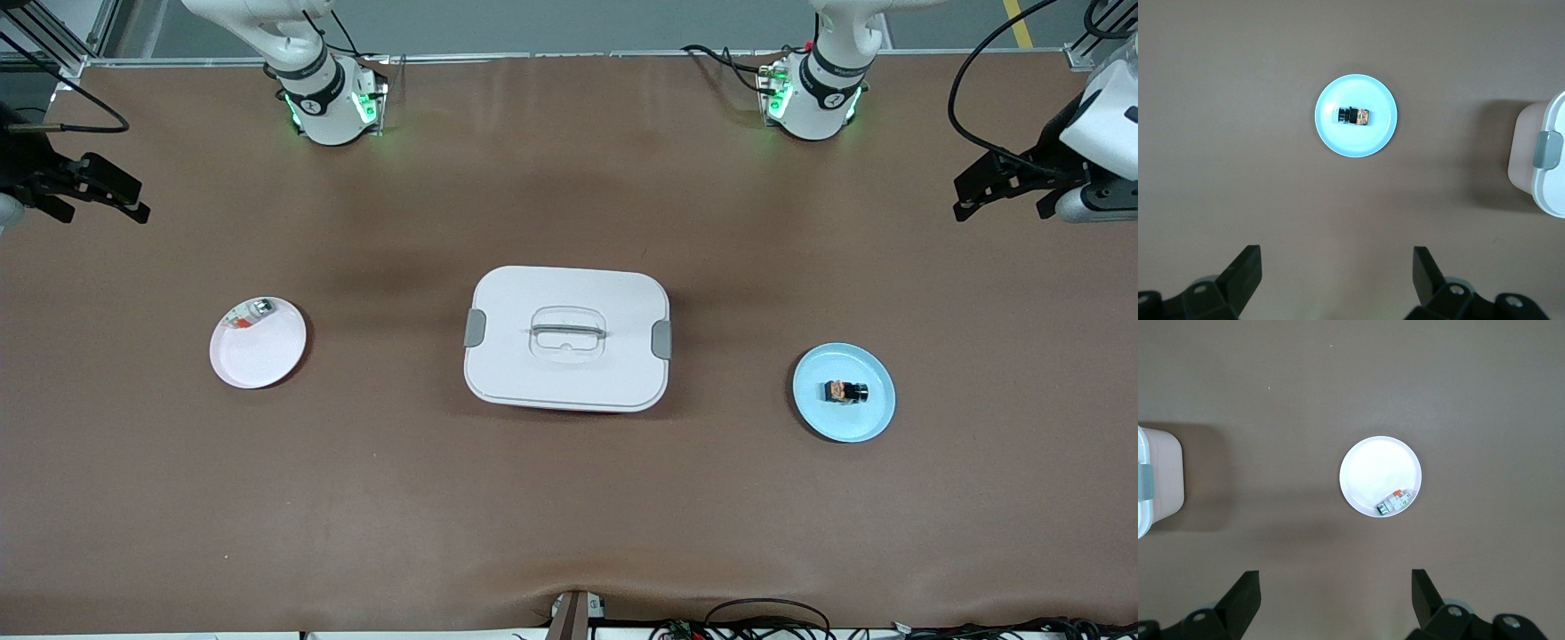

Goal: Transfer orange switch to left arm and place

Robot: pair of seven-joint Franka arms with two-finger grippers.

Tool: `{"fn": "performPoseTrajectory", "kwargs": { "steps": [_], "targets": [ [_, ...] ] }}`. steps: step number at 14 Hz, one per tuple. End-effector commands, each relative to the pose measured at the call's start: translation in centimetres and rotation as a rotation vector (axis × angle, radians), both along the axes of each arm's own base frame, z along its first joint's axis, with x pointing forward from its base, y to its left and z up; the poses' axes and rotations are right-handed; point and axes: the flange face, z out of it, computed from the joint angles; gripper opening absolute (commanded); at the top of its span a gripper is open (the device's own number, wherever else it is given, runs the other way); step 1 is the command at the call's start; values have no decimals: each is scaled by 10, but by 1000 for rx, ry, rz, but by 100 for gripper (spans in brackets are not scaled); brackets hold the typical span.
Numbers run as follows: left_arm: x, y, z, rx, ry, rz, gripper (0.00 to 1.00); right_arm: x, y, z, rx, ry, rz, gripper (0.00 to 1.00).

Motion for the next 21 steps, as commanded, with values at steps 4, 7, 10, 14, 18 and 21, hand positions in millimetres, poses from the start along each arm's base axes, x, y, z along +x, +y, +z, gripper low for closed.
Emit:
{"fn": "performPoseTrajectory", "kwargs": {
  "steps": [4, 7, 10, 14, 18, 21],
  "targets": [
    [10, 13, 8, 11, -13, 10, 100, -2, 0, 6, -9, 3, -7, 100],
    [9, 13, 8, 11, -8, 12, 100, -2, 1, 5, -10, 5, -7, 100],
    [10, 13, 7, 11, -7, 13, 100, -2, 1, 5, -10, 3, -7, 100],
    [14, 12, 5, 9, -5, 9, 100, -2, 1, 6, -10, 2, -8, 100],
    [19, 12, -2, 6, 7, 5, 100, -2, 1, 6, -10, 2, -7, 100],
    [19, 12, -3, 8, 9, 4, 100, -2, 2, 6, -10, 2, -6, 100]
  ]
}}
